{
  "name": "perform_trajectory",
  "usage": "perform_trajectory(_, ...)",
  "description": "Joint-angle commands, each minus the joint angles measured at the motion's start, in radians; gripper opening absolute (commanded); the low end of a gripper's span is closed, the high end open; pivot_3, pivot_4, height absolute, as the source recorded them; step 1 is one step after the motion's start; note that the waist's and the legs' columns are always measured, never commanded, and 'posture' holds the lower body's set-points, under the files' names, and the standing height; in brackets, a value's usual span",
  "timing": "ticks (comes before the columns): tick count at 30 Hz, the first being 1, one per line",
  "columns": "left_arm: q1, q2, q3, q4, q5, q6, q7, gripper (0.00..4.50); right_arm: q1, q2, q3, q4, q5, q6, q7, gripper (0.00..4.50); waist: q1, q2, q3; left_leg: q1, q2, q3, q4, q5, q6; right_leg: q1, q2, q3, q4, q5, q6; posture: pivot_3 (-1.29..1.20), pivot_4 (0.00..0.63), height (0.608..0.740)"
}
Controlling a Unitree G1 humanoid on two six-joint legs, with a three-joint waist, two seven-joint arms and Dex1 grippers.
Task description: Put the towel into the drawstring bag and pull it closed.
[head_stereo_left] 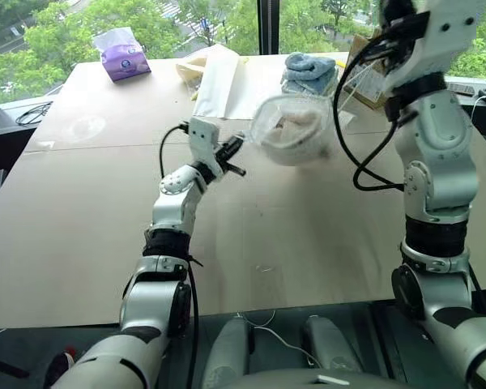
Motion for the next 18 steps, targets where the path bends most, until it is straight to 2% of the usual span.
perform_trajectory(1, -0.118, 0.034, 0.032, -0.004, 0.018, -0.097, 0.059, 0.05, -0.044, -0.024, -0.094, -0.012, 0.028, -0.009, -0.043, 0.0, 0.003, 0.0, 0.0, 0.0, 0.0, 0.0, 0.0, 0.0, 0.0, 0.0, 0.0, 0.0, 0.0, 0.0, 0.0, 0.0, 0.15, 0.74)
perform_trajectory(7, -0.394, 0.102, 0.05, 0.127, 0.073, -0.228, 0.147, 0.05, -0.091, -0.073, -0.113, 0.035, 0.037, -0.045, -0.03, 0.0, 0.0, -0.001, 0.0, -0.001, -0.002, 0.0, 0.0, 0.0, 0.0, -0.001, 0.0, -0.001, 0.0, 0.0, 0.0, 0.0, 0.15, 0.74)
perform_trajectory(10, -0.474, 0.129, 0.05, 0.196, 0.099, -0.293, 0.193, 0.05, -0.084, -0.078, -0.108, 0.033, 0.043, -0.054, -0.027, 0.0, -0.008, 0.0, 0.0, -0.001, -0.003, 0.001, -0.002, 0.0, 0.0, -0.001, 0.0, 0.0, -0.001, 0.0, 0.0, 0.0, 0.15, 0.74)
perform_trajectory(14, -0.523, 0.153, 0.041, 0.232, 0.113, -0.326, 0.208, 0.05, -0.066, -0.077, -0.108, 0.018, 0.046, -0.046, -0.031, 0.0, -0.008, 0.0, 0.0, 0.0, -0.002, 0.002, -0.004, 0.0, 0.0, -0.002, 0.0, 0.002, -0.001, 0.0, 0.0, 0.0, 0.15, 0.74)
perform_trajectory(18, -0.447, 0.132, 0.005, 0.243, 0.117, -0.292, 0.149, 0.05, -0.041, -0.061, -0.087, -0.005, 0.075, -0.03, -0.006, 0.0, -0.005, 0.0, 0.0, 0.0, -0.003, 0.002, -0.002, 0.0, 0.0, -0.002, 0.0, 0.001, 0.0, 0.0, 0.0, 0.0, 0.15, 0.74)
